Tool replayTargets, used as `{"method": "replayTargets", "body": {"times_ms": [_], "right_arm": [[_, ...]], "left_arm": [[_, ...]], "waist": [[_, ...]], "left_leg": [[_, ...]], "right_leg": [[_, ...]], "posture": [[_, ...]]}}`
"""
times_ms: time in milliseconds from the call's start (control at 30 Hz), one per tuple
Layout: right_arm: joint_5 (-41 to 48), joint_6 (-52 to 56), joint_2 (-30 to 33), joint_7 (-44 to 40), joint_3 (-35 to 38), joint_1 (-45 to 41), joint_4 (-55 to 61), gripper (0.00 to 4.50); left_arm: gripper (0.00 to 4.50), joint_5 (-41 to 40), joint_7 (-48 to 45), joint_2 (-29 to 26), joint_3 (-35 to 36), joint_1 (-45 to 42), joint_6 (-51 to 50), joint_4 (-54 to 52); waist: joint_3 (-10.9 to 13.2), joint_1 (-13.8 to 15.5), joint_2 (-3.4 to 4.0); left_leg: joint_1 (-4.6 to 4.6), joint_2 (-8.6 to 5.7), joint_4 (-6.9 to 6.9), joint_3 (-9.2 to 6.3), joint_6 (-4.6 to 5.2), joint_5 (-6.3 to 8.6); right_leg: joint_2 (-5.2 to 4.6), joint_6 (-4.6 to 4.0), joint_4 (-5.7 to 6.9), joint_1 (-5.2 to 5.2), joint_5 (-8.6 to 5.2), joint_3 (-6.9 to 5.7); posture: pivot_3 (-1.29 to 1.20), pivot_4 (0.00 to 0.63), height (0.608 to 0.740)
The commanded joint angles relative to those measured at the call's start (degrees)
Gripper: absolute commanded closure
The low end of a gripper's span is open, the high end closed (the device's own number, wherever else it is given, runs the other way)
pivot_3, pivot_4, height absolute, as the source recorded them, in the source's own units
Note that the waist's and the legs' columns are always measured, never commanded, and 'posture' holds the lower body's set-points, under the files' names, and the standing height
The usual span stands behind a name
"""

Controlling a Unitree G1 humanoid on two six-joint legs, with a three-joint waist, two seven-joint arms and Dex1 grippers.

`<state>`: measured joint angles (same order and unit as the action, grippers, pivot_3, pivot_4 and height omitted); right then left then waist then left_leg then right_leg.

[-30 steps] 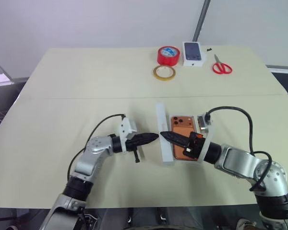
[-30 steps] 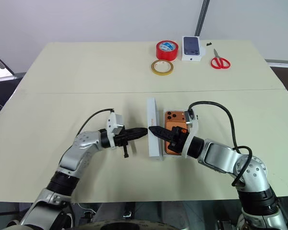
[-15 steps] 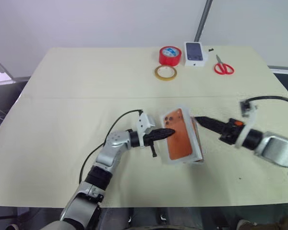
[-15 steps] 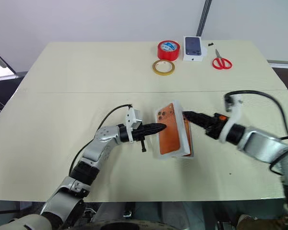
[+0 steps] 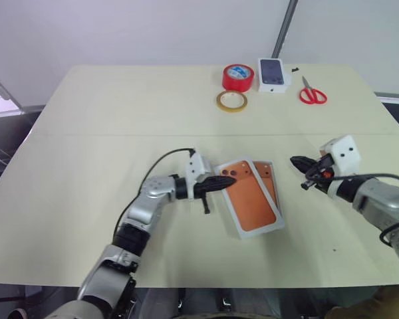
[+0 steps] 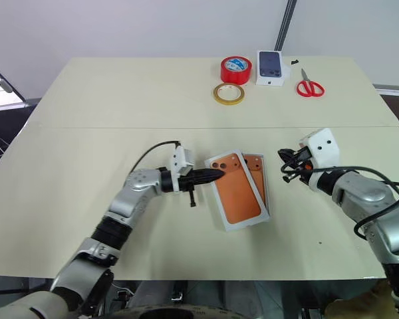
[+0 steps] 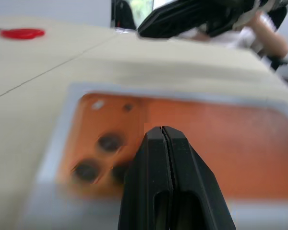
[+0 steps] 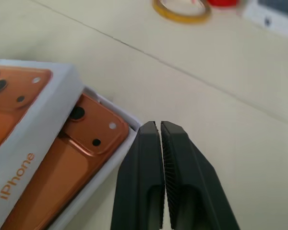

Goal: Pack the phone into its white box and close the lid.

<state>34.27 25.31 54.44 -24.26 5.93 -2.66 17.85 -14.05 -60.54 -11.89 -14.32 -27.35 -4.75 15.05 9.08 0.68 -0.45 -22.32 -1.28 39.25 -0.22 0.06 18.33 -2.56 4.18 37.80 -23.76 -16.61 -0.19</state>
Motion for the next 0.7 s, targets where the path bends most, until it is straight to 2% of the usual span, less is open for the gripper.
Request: {"method": "replayTargets", "body": {"times_ms": [33,133,233,500,700], "right_arm": [[-8.06,-6.94,-0.09,-4.85,-1.47,2.58,1.26,4.46],[-8.76,-6.69,-2.09,-6.66,-1.09,2.76,1.00,4.46],[-10.33,-8.33,-2.83,-10.43,-1.85,4.38,2.31,4.46],[-15.96,-9.41,-3.69,-13.91,-2.78,4.90,4.64,4.46],[-18.17,-8.29,-5.05,-13.90,-2.08,5.30,6.06,4.46]], "left_arm": [[4.50,-3.25,-4.67,-4.06,0.14,2.30,-4.90,-6.92],[4.50,-2.08,-4.85,-6.45,-0.56,3.98,-5.53,-7.72],[4.50,-1.18,-4.18,-6.23,-1.39,5.02,-4.99,-7.14],[4.50,2.44,1.40,2.63,-2.26,1.34,0.97,4.38],[4.50,2.14,2.19,4.96,-1.66,0.07,1.46,5.53]], "waist": [[0.00,0.03,0.00],[0.00,0.04,0.01],[-0.01,0.11,0.01],[-0.01,0.21,0.01],[-0.01,0.07,0.01]], "left_leg": [[0.00,0.00,0.00,0.00,0.00,0.00],[0.01,0.00,0.02,-0.02,0.00,0.00],[0.03,-0.01,0.03,-0.02,-0.01,0.00],[0.06,-0.04,0.04,-0.03,0.00,0.00],[0.31,-0.04,0.03,-0.03,0.00,0.00]], "right_leg": [[-0.01,0.00,0.00,0.01,0.00,0.00],[-0.04,0.00,-0.03,0.03,0.00,0.00],[-0.06,0.00,-0.03,0.06,0.00,0.00],[-0.05,0.00,-0.04,0.10,0.00,-0.01],[-0.05,0.00,-0.03,0.32,0.00,-0.01]], "posture": [[0.00,0.150,0.740],[0.00,0.150,0.740],[0.00,0.150,0.740],[0.00,0.150,0.740],[0.00,0.150,0.740]]}}
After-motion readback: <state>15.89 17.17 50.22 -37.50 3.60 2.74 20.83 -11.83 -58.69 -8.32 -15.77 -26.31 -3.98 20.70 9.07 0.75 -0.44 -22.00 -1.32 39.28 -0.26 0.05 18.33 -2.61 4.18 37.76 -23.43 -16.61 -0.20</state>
